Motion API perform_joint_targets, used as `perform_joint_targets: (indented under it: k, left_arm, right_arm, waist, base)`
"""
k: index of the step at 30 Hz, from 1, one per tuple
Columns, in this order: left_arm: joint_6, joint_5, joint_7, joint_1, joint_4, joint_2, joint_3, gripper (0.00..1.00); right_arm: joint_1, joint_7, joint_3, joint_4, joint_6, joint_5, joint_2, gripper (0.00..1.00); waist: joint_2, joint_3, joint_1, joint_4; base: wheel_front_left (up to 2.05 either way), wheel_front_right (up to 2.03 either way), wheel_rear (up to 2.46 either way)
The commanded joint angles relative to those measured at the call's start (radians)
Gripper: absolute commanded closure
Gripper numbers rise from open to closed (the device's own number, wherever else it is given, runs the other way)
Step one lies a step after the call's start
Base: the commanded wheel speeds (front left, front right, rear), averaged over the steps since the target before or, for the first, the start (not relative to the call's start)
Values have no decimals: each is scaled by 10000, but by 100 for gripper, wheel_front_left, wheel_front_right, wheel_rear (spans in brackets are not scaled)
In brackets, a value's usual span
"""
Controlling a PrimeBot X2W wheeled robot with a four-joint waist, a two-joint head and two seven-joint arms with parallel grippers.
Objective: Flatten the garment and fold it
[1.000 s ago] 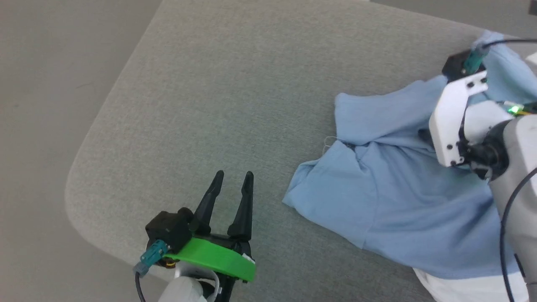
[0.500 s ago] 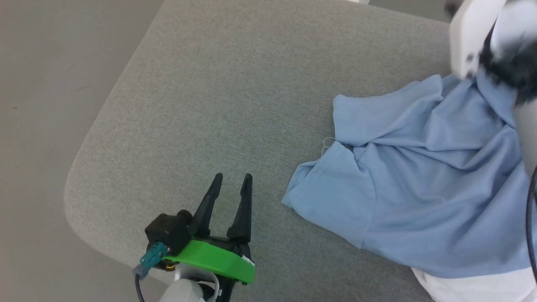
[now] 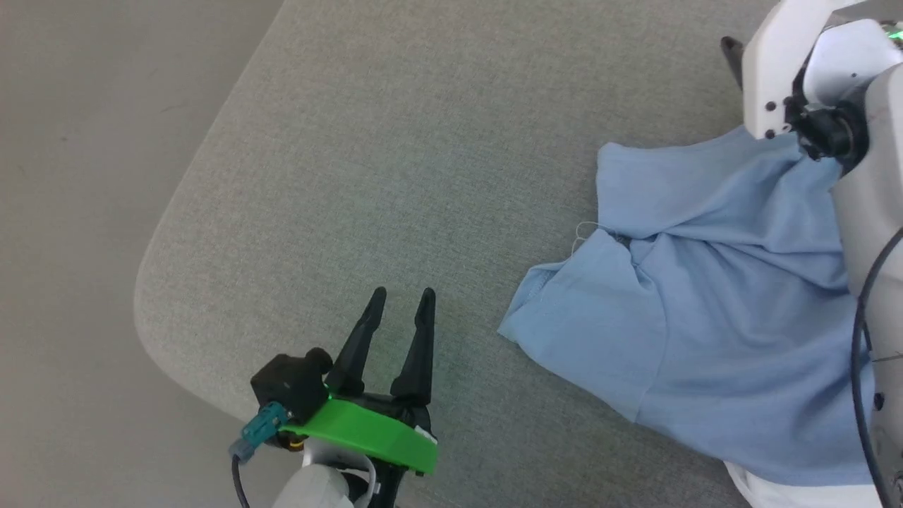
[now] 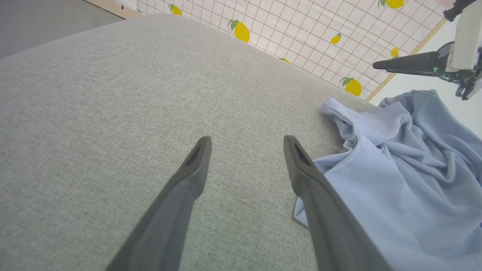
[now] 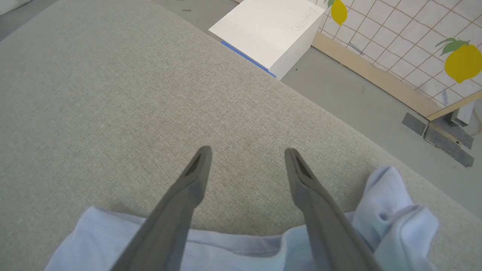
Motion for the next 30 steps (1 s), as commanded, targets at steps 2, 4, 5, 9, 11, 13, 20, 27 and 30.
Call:
perform_joint_targets:
  k: [2, 4, 5, 9, 11, 13, 20, 27, 30]
  left_arm:
    - [75, -9, -36, -101, -13, -28, 76, 0]
    - [91, 3, -36, -82, 0, -28, 120, 0]
    - [90, 14, -36, -75, 2, -28, 137, 0]
    - [94, 96, -36, -41, 12, -28, 228, 0]
    - [97, 136, -36, 8, 15, -28, 285, 0]
    - [94, 163, -36, 63, 15, -28, 317, 0]
    - [39, 114, -36, 80, -54, -28, 241, 0]
    - [25, 41, -36, 2, -41, -28, 199, 0]
    - [11, -14, -36, -67, -33, -28, 147, 0]
  right_arm:
    - [-124, -155, 128, 100, -15, -4, 66, 0]
    - [-277, -269, 224, 75, -15, 193, 122, 0]
    - [-363, -293, 289, 33, -15, 315, 137, 0]
    - [-493, 229, 588, -224, -15, 886, 106, 0]
    - [-371, 938, 774, -437, -15, 1223, 14, 0]
    - [-97, 1838, 966, -736, -15, 1554, -180, 0]
    - [1688, 3488, 1136, -2296, -15, 2240, -1177, 0]
    - [3419, 3672, 1002, -3504, -15, 2400, -1485, 0]
    - [3849, 3382, 1119, -3695, -15, 2276, -1549, 0]
  waist:
    - [0, 13, 0, -50]
    - [0, -78, 0, -161]
    - [0, -143, 0, -230]
    - [0, -388, 0, -477]
    - [0, -493, 0, -599]
    - [0, -551, 0, -686]
    - [0, -383, 0, -662]
    - [0, -27, 0, -356]
    - [0, 81, 0, -218]
  base:
    - [0, 0, 0]
    - [0, 0, 0]
    - [0, 0, 0]
    - [0, 0, 0]
    - [0, 0, 0]
    - [0, 0, 0]
    - [0, 0, 0]
    - [0, 0, 0]
    - [0, 0, 0]
